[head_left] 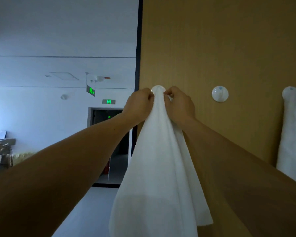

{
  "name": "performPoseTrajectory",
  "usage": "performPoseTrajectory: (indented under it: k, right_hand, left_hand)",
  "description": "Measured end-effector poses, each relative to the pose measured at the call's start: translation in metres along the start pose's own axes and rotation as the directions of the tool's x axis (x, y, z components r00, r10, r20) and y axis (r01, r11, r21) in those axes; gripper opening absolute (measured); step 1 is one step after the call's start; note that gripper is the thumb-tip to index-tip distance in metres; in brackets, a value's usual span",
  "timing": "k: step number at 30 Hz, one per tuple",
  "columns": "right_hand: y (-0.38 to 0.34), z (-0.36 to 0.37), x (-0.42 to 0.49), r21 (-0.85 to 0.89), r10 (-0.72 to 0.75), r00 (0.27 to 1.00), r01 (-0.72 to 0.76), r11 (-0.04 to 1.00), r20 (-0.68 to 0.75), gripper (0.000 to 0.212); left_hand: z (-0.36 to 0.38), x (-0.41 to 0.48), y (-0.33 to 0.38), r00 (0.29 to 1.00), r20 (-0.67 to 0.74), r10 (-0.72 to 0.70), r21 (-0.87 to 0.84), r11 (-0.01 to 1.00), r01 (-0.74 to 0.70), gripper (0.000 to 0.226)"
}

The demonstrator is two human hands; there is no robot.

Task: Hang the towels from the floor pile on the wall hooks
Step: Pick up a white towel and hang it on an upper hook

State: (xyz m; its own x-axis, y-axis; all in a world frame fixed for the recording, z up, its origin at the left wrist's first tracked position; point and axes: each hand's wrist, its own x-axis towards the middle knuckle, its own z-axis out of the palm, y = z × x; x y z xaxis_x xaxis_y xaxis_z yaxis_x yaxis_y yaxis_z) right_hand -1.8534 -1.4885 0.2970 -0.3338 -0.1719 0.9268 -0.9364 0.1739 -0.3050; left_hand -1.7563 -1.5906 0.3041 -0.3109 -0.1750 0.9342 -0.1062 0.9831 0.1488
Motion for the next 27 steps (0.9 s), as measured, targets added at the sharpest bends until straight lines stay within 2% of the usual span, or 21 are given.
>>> performPoseTrajectory:
  k: [2,5,8,10,13,15,18,24,27]
  right_hand:
    - [0.001,0.000,-0.005,0.035,0.036,0.999,-0.037,0.999,0.019,0.018]
    - [-0.001,-0.004,-0.007,0.127,0.080,0.996,-0.086,0.988,0.048,0.027]
    - [-0.002,-0.009,-0.010,0.222,0.092,0.991,-0.112,0.969,0.097,0.035]
    - [-0.003,-0.009,-0.011,0.218,0.062,0.991,-0.088,0.972,0.121,0.045]
    - [-0.008,-0.007,-0.008,0.259,0.098,0.977,-0.146,0.955,0.190,0.041]
    - [-0.011,-0.009,-0.003,0.265,0.150,0.975,-0.190,0.946,0.164,0.030]
    - [-0.010,-0.016,0.007,0.268,0.198,0.978,-0.208,0.941,0.066,0.013]
    - [-0.021,-0.026,0.035,0.191,0.175,0.985,-0.171,0.967,-0.004,0.014]
    - [-0.020,-0.023,0.036,0.032,0.102,0.995,-0.102,0.994,0.008,0.020]
  left_hand:
    - [0.000,-0.008,0.000,0.999,0.020,-0.026,-0.070,0.997,0.027,0.029]
    - [-0.007,-0.012,0.000,0.995,0.074,-0.060,-0.264,0.961,0.077,0.041]
    - [-0.013,-0.016,0.003,0.991,0.130,-0.029,-0.306,0.950,0.067,0.035]
    - [-0.014,-0.016,0.004,0.986,0.127,-0.105,-0.367,0.919,0.144,0.028]
    - [-0.015,-0.013,0.004,0.964,0.161,-0.210,-0.447,0.855,0.261,0.016]
    - [-0.016,-0.009,0.005,0.969,0.143,-0.202,-0.372,0.897,0.241,0.019]
    - [-0.020,0.001,0.007,0.983,0.023,-0.181,-0.265,0.947,0.180,0.025]
    - [-0.019,0.034,0.015,0.978,-0.080,-0.190,-0.159,0.971,0.176,0.025]
    - [-0.016,0.030,0.009,0.982,-0.141,-0.125,-0.059,0.991,0.118,0.025]
